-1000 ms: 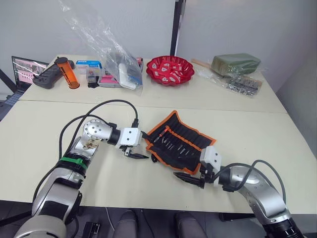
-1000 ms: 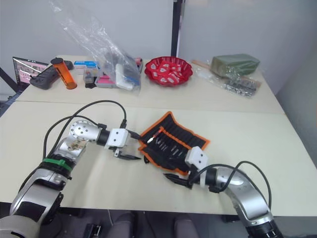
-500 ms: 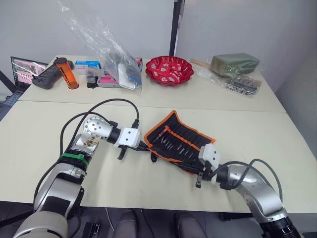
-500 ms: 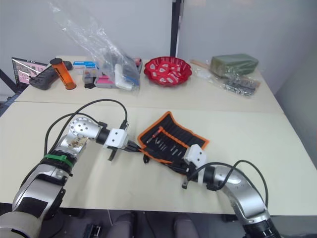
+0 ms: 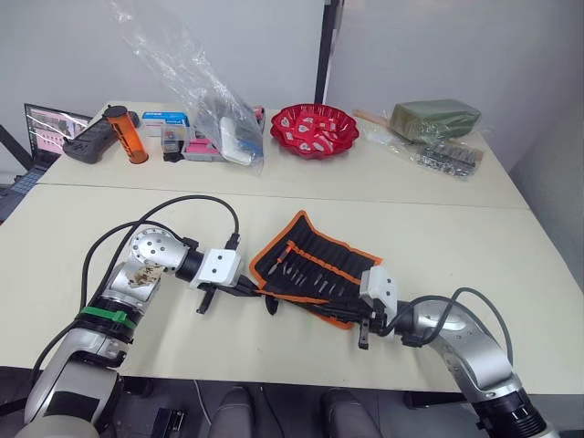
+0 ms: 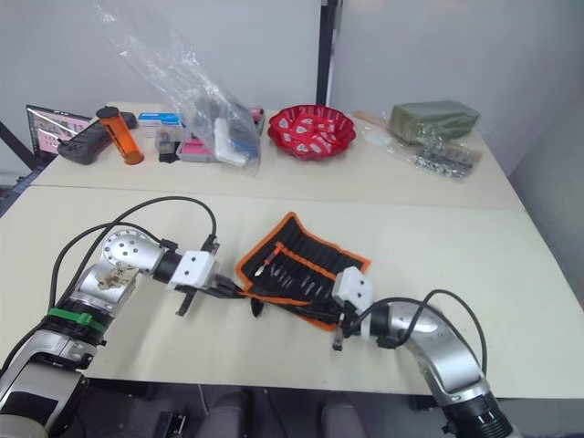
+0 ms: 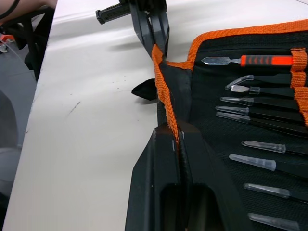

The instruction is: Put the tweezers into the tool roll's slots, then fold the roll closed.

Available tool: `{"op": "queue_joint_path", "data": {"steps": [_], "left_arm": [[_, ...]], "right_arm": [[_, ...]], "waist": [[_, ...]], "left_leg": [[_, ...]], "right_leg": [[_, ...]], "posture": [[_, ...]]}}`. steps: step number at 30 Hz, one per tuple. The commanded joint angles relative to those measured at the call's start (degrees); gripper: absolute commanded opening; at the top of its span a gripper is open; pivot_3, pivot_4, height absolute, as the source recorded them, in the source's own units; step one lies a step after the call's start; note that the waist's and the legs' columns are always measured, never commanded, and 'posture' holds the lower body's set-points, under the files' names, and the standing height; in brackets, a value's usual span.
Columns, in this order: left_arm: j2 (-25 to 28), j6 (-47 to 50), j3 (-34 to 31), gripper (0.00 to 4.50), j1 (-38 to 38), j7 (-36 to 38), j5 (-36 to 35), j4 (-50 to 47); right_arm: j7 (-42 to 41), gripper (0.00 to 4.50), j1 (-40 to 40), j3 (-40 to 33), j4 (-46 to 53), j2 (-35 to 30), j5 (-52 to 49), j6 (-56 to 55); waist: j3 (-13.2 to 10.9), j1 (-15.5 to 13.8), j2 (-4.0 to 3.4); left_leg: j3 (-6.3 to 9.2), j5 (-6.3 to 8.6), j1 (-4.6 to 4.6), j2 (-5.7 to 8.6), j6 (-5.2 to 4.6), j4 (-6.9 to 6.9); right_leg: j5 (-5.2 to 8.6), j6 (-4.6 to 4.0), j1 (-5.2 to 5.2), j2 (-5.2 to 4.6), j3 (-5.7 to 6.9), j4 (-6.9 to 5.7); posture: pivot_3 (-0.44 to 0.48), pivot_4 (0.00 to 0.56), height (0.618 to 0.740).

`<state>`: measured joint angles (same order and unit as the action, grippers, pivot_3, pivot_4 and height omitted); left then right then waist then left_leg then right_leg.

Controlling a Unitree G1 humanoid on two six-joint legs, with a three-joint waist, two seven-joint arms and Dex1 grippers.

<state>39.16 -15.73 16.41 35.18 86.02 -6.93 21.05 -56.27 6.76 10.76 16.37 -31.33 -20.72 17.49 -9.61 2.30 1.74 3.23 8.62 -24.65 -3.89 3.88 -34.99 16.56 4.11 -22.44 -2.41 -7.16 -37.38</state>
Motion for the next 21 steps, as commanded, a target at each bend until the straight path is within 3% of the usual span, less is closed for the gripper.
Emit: {"op": "queue_joint_path", "data": {"steps": [1, 11, 21], "left_arm": [[-2.85, -6.01, -2.46, 0.01, 5.28, -7.57, 3.06, 6.54], [-8.49, -10.67, -1.5, 0.01, 11.13, -9.91, 5.07, 16.57], [-8.19, -10.28, -2.02, 0.01, 11.77, -9.49, 5.09, 17.81]], "right_arm": [[-0.31, 0.02, 0.16, -1.57, 0.97, -0.89, -0.68, -0.62], [5.1, 0.02, -1.03, -3.18, -0.5, -0.37, 2.08, -1.83], [5.52, 0.02, 0.99, -3.8, -2.4, -0.2, 2.12, -3.29]], "waist": [[-0.01, -0.39, 0.02], [-0.01, -0.17, 0.01], [-0.01, 0.0, 0.01]], "left_leg": [[0.01, 0.0, 0.01, 0.01, 0.0, -0.05], [0.02, -0.01, 0.01, 0.03, -0.01, -0.17], [0.02, -0.01, 0.01, 0.04, -0.01, -0.2]], "right_leg": [[0.0, 0.0, 0.0, 0.0, 0.01, -0.05], [0.03, 0.03, -0.03, 0.0, 0.0, -0.27], [0.03, 0.04, -0.01, 0.0, -0.01, -0.27]], "posture": [[0.0, 0.15, 0.729], [0.0, 0.15, 0.729], [0.0, 0.15, 0.729]]}}
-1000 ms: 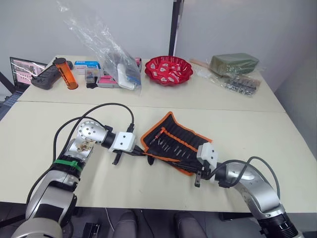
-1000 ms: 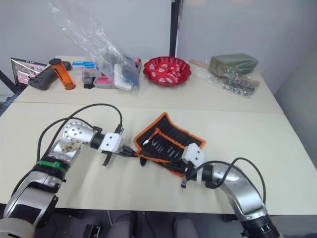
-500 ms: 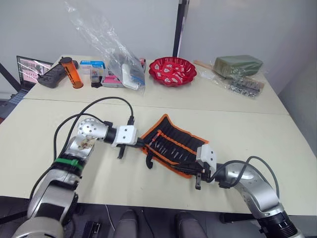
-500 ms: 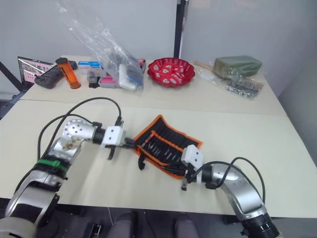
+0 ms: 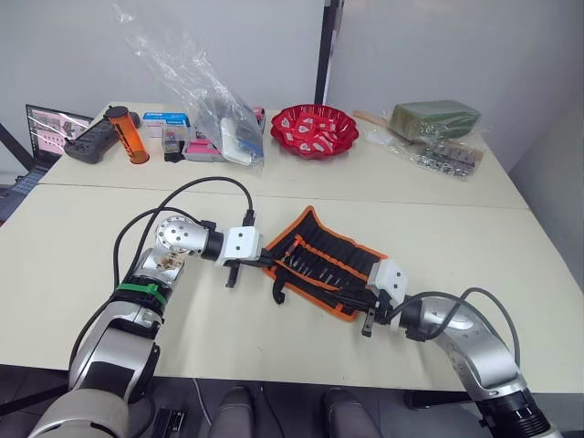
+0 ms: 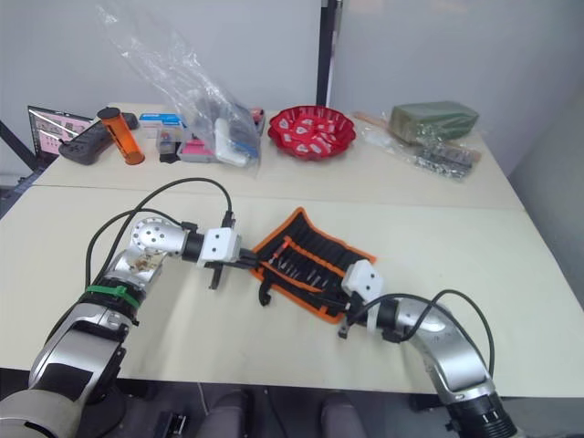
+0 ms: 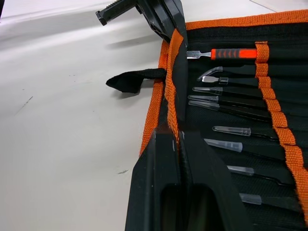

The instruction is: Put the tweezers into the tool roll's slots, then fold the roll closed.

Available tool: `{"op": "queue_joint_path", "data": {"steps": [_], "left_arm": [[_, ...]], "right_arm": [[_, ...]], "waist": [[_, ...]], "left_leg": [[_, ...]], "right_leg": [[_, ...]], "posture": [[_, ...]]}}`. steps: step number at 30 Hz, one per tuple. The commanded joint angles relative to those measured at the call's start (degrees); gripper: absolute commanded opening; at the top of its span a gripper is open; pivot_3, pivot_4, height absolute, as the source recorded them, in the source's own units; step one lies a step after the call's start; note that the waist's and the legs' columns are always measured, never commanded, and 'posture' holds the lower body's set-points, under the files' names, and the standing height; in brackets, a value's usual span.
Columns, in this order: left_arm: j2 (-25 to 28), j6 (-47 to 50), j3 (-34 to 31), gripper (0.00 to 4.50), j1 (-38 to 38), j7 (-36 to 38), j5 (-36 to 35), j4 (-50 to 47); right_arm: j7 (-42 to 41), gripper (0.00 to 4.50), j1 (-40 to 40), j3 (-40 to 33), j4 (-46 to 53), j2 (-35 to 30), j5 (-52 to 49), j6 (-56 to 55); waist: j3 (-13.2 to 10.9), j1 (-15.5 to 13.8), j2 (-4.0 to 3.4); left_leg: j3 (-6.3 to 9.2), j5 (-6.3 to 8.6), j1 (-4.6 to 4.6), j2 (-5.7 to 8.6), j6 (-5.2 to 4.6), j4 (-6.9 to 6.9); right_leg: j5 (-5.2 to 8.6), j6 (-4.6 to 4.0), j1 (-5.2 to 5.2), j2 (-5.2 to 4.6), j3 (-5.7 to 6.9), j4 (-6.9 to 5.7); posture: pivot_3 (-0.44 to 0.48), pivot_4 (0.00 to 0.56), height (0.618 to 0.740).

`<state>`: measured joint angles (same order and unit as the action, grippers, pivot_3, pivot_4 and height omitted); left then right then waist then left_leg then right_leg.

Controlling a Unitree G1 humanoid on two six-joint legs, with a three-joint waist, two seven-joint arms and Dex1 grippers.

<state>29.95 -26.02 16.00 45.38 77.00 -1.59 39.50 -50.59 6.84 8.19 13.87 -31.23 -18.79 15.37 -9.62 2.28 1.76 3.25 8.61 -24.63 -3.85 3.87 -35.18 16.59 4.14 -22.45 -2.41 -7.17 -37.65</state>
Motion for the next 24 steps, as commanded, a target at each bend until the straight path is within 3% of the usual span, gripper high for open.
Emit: {"op": "queue_joint_path", "data": {"steps": [1, 16, 24], "left_arm": [[1.32, 0.22, -1.74, 0.01, 1.45, -0.56, -0.23, -0.73], [8.68, 5.87, -5.13, 0.01, -6.48, -0.48, -3.42, -8.97], [14.29, 20.82, -7.49, 0.01, -17.17, 3.24, -11.27, -26.82]], "right_arm": [[-0.22, 0.02, 1.13, -1.06, -0.25, -0.22, 0.31, -1.28], [-2.59, 0.02, 10.04, 3.69, -12.05, 3.92, 4.89, -7.4], [-4.89, 0.02, 16.87, 4.78, -21.44, 5.81, 7.55, -13.25]], "waist": [[0.0, 0.05, 0.0], [0.0, 0.34, -0.01], [-0.02, 0.37, -0.04]], "left_leg": [[0.0, 0.0, 0.0, 0.0, 0.0, 0.0], [-0.01, 0.0, 0.13, -0.02, 0.0, 0.06], [-0.03, 0.0, 0.23, -0.03, 0.0, 0.15]], "right_leg": [[0.0, 0.0, 0.0, 0.0, 0.0, 0.0], [0.01, -0.01, 0.0, 0.02, -0.02, -0.13], [0.06, -0.1, -0.01, 0.02, -0.02, -0.29]], "posture": [[0.0, 0.15, 0.729], [0.0, 0.15, 0.729], [0.0, 0.15, 0.729]]}}
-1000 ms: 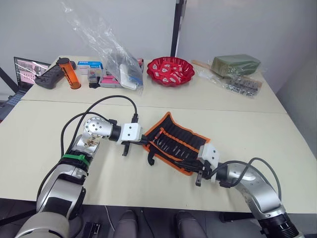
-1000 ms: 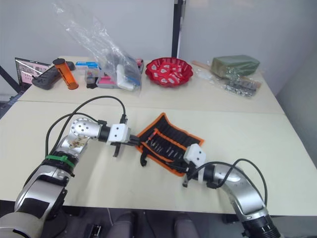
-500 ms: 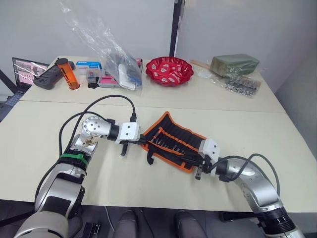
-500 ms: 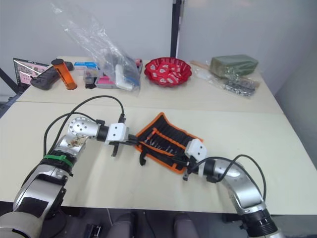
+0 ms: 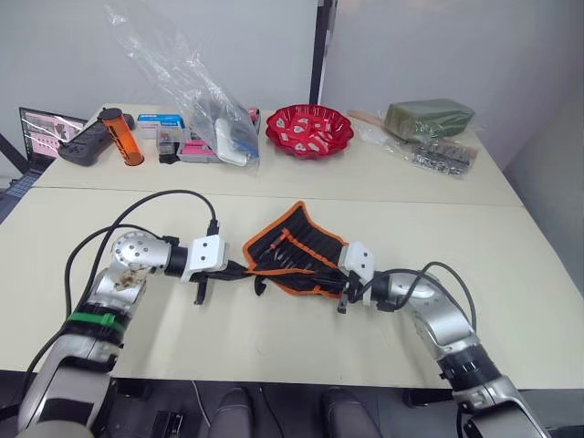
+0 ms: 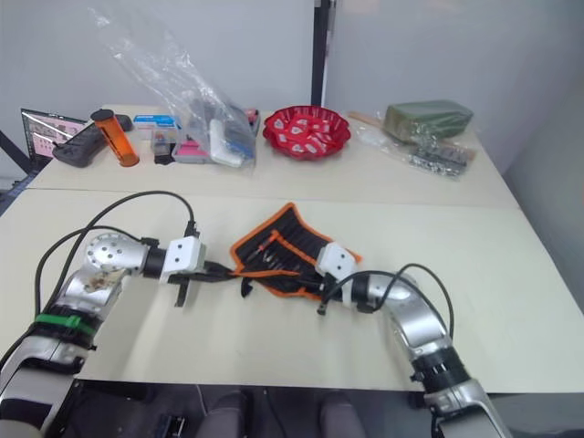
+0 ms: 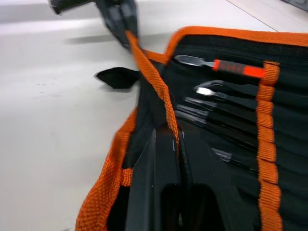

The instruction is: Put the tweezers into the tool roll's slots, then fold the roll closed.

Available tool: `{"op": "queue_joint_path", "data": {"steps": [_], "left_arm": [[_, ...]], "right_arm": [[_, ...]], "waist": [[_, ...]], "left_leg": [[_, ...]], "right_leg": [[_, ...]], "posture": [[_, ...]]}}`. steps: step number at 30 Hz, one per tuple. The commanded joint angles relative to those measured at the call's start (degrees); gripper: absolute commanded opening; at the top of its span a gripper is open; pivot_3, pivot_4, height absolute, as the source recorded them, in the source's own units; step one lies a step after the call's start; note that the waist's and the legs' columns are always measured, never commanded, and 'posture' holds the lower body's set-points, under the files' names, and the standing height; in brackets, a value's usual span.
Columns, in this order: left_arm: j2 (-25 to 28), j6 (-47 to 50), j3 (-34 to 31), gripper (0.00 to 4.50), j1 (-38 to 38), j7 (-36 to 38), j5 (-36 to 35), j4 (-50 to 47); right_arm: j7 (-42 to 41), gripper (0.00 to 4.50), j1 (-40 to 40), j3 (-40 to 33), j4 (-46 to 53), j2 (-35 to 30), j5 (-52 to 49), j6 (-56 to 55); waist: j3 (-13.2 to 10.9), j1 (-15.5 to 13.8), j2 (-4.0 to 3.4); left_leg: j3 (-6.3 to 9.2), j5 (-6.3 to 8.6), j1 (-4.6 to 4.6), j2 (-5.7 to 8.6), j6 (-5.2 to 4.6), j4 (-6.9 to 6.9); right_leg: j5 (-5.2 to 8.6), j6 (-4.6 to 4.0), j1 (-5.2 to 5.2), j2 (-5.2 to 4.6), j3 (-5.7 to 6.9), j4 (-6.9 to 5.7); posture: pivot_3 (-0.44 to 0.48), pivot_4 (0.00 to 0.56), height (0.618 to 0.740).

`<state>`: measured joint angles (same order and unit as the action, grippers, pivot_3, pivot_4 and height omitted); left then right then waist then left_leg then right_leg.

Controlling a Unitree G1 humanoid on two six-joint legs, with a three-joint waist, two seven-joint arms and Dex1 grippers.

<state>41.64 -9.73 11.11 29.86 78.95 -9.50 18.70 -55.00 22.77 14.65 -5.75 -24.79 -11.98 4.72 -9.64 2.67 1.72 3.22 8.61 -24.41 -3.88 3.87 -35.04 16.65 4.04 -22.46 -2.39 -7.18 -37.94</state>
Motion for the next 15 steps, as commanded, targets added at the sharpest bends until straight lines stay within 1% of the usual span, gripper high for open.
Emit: {"op": "queue_joint_path", "data": {"steps": [1, 5, 9, 11, 15], "left_arm": [[3.68, 7.22, -3.32, 0.01, -3.02, 1.78, -4.97, -8.65], [6.99, 14.79, -5.25, 0.01, -7.38, 2.13, -9.29, -16.46], [7.53, 20.11, -5.71, 0.01, -9.58, 1.24, -12.07, -21.26], [6.91, 18.03, -4.5, 0.01, -9.16, -0.51, -9.01, -20.14], [4.89, 12.52, -2.63, 0.01, -5.75, -3.94, -3.32, -14.67]], "right_arm": [[-0.79, 0.02, 1.32, -1.89, -2.8, -1.01, 0.94, -3.39], [-1.81, 0.02, 2.57, -2.34, -5.62, -1.5, 1.23, -5.53], [-2.52, 0.02, 3.1, -2.35, -6.96, -1.65, 1.35, -6.9], [-3.33, 0.02, 2.99, -2.48, -6.81, -2.19, 1.09, -6.89], [-5.94, 0.02, 2.02, -3.27, -4.55, -4.62, -0.59, -5.18]], "waist": [[-0.01, -0.12, -0.01], [-0.02, -0.02, -0.02], [-0.02, -0.01, -0.02], [-0.02, -0.03, -0.02], [-0.03, -0.35, -0.03]], "left_leg": [[0.0, 0.0, 0.0, 0.0, 0.0, 0.01], [-0.01, 0.0, 0.02, 0.0, 0.0, 0.01], [-0.01, 0.0, 0.06, -0.01, 0.0, 0.03], [-0.01, 0.0, 0.07, -0.01, 0.0, 0.03], [-0.01, 0.0, 0.05, 0.01, 0.0, -0.01]], "right_leg": [[0.01, -0.01, 0.0, 0.0, 0.0, 0.0], [0.03, 0.01, 0.0, 0.0, -0.01, -0.01], [0.08, -0.03, 0.01, 0.0, 0.0, -0.02], [0.08, -0.03, 0.01, 0.0, -0.01, -0.02], [0.08, -0.03, 0.02, 0.0, 0.0, -0.02]], "posture": [[0.0, 0.15, 0.729], [0.0, 0.15, 0.729], [0.0, 0.15, 0.729], [0.0, 0.15, 0.729], [0.0, 0.15, 0.729]]}}
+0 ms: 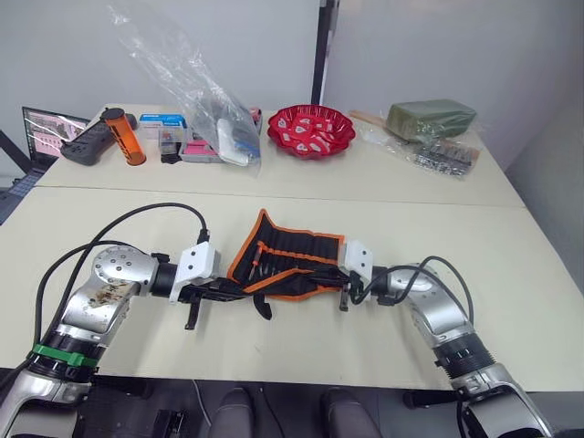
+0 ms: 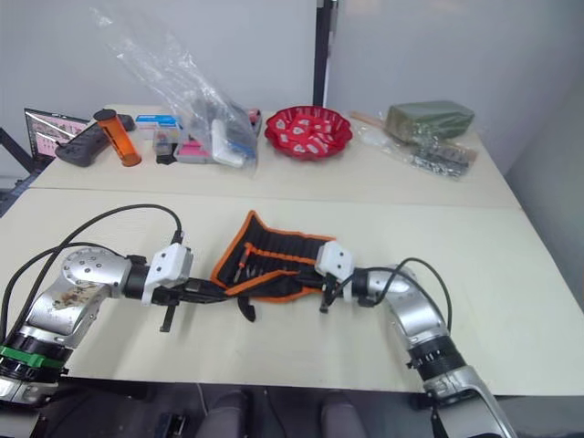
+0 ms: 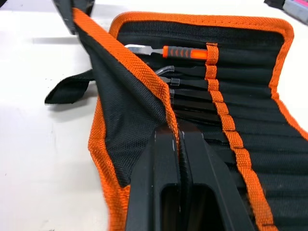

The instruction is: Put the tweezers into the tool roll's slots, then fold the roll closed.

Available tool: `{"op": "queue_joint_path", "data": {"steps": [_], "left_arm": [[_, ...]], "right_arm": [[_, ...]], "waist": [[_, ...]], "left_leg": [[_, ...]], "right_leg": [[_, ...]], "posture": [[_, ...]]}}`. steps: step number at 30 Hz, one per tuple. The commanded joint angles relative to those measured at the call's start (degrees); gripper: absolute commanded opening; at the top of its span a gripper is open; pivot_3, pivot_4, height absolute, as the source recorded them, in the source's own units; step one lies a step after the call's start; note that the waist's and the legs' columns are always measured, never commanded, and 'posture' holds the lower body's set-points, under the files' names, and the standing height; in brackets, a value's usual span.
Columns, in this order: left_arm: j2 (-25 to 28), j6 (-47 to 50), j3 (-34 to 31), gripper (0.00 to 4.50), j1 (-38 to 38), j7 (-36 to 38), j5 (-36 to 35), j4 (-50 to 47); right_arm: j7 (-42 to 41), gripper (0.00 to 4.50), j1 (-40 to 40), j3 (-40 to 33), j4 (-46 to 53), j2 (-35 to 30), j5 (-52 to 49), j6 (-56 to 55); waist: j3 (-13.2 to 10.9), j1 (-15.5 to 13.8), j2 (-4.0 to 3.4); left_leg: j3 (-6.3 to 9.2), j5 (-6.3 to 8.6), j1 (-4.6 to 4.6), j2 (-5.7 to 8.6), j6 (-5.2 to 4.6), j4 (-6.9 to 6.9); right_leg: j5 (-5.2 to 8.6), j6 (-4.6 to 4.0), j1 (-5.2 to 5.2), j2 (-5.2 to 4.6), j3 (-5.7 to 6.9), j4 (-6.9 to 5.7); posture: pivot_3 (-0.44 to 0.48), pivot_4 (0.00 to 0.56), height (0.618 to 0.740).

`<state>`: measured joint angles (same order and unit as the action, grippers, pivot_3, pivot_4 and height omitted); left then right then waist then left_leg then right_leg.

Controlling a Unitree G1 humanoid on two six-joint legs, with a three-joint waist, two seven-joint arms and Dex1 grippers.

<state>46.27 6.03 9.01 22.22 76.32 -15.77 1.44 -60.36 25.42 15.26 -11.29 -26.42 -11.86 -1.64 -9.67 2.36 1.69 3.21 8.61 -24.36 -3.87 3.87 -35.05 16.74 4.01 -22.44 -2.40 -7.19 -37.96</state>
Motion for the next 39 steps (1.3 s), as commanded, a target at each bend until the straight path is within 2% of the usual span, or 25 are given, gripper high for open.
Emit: {"op": "queue_joint_path", "data": {"steps": [1, 6, 8, 13, 20, 21, 22, 27, 30, 33, 34, 39], "left_arm": [[0.01, -3.98, -0.34, 0.01, 2.4, -1.55, 3.55, 3.37], [-2.63, -6.51, 1.31, 0.01, 7.65, -4.62, 7.47, 9.62], [-4.05, -3.21, 1.46, 0.01, 8.49, -5.85, 6.85, 10.14], [-5.63, -1.64, 3.35, 0.01, 8.92, -11.77, 12.1, 12.7], [-8.18, 2.38, 1.82, 0.01, 9.37, -16.8, 11.05, 12.96], [-8.34, 3.72, 1.32, 0.59, 9.39, -17.29, 10.46, 12.81], [-8.31, 4.58, 1.07, 0.83, 9.33, -17.33, 10.06, 12.54], [-5.23, 6.83, -2.62, 2.46, 6.44, -17.24, 8.03, 8.52], [-2.64, 10.01, -9.25, 3.47, 4.36, -16.95, 2.89, 4.88], [-2.79, 14.99, -15.73, 4.48, 3.57, -18.73, -3.31, 0.12], [-3.48, 17.05, -17.29, 4.5, 3.43, -19.8, -5.25, -1.85], [-6.67, 24.97, -21.45, 4.5, 0.89, -23.84, -13.54, -12.2]], "right_arm": [[-0.85, 0.02, -0.7, -3.98, 1.25, -3.32, -1.01, 1.46], [-1.24, 0.02, -1.07, -6.04, -0.05, -5.78, -2.15, 1.26], [-0.39, 0.02, -0.54, -5.84, -1.09, -5.5, -1.45, 0.63], [4.62, 0.02, 0.66, -6.0, -4.15, -2.97, 0.83, -1.03], [8.82, 0.02, 0.25, -6.93, -5.55, -0.53, 1.49, -1.81], [9.28, 0.0, 0.34, -7.26, -5.84, -0.11, 1.17, -1.83], [9.54, 0.0, 0.46, -7.46, -6.11, 0.2, 0.98, -1.86], [8.09, 1.52, 0.98, -9.74, -5.1, 0.32, -1.5, -0.37], [7.03, 2.56, 0.45, -12.75, -2.28, -0.68, -4.83, 2.28], [8.04, 3.6, 0.02, -16.9, 1.73, -0.04, -11.01, 8.29], [8.35, 3.85, -0.19, -18.12, 3.16, 0.48, -13.45, 10.8], [8.34, 3.85, -2.87, -19.23, 10.78, 1.64, -20.63, 20.72]], "waist": [[0.0, -0.06, 0.0], [0.0, -0.08, 0.0], [0.0, 0.07, 0.0], [0.0, 0.56, 0.0], [0.0, 0.24, 0.0], [0.0, 0.24, 0.0], [0.0, 0.23, 0.0], [-0.01, 0.63, -0.01], [-0.03, 1.3, -0.04], [-0.09, 1.38, -0.04], [-0.09, 1.37, -0.03], [-0.09, 0.88, -0.03]], "left_leg": [[0.0, 0.0, 0.0, 0.0, 0.0, 0.0], [0.0, 0.0, 0.0, 0.0, 0.0, 0.01], [0.0, 0.0, -0.01, 0.01, 0.0, -0.01], [0.0, 0.0, 0.04, -0.01, 0.0, 0.06], [0.01, 0.0, 0.04, 0.0, 0.0, 0.03], [0.01, 0.0, 0.05, 0.0, 0.0, 0.03], [0.01, 0.0, 0.04, 0.0, 0.0, 0.01], [0.01, 0.0, 0.05, 0.0, 0.0, 0.04], [0.01, 0.0, 0.07, -0.02, 0.0, 0.16], [0.03, 0.0, 0.05, -0.02, 0.0, 0.16], [0.03, 0.0, 0.04, -0.01, 0.0, 0.15], [0.05, 0.0, 0.07, 0.0, 0.0, 0.12]], "right_leg": [[0.0, 0.0, 0.01, 0.0, 0.0, 0.03], [0.0, 0.0, 0.01, 0.0, 0.01, 0.02], [0.0, 0.0, 0.03, 0.0, -0.01, 0.04], [0.0, 0.0, -0.01, 0.02, -0.01, -0.03], [0.0, 0.01, 0.02, 0.02, -0.02, -0.03], [0.0, 0.01, 0.03, 0.02, -0.02, -0.03], [0.0, 0.01, 0.03, 0.02, -0.02, -0.03], [0.0, 0.01, 0.03, 0.02, -0.02, -0.03], [0.0, -0.01, -0.02, 0.02, -0.03, -0.04], [0.0, 0.0, -0.02, 0.02, -0.01, -0.05], [0.01, 0.0, -0.01, 0.02, -0.01, -0.04], [0.02, 0.03, 0.1, 0.0, 0.01, 0.0]], "posture": [[0.0, 0.15, 0.729], [0.0, 0.15, 0.729], [0.0, 0.15, 0.729], [0.0, 0.15, 0.729], [0.0, 0.15, 0.729], [0.0, 0.15, 0.729], [0.0, 0.15, 0.729], [0.0, 0.15, 0.729], [0.0, 0.15, 0.729], [0.0, 0.15, 0.729], [0.0, 0.15, 0.729], [0.0, 0.15, 0.729]]}}
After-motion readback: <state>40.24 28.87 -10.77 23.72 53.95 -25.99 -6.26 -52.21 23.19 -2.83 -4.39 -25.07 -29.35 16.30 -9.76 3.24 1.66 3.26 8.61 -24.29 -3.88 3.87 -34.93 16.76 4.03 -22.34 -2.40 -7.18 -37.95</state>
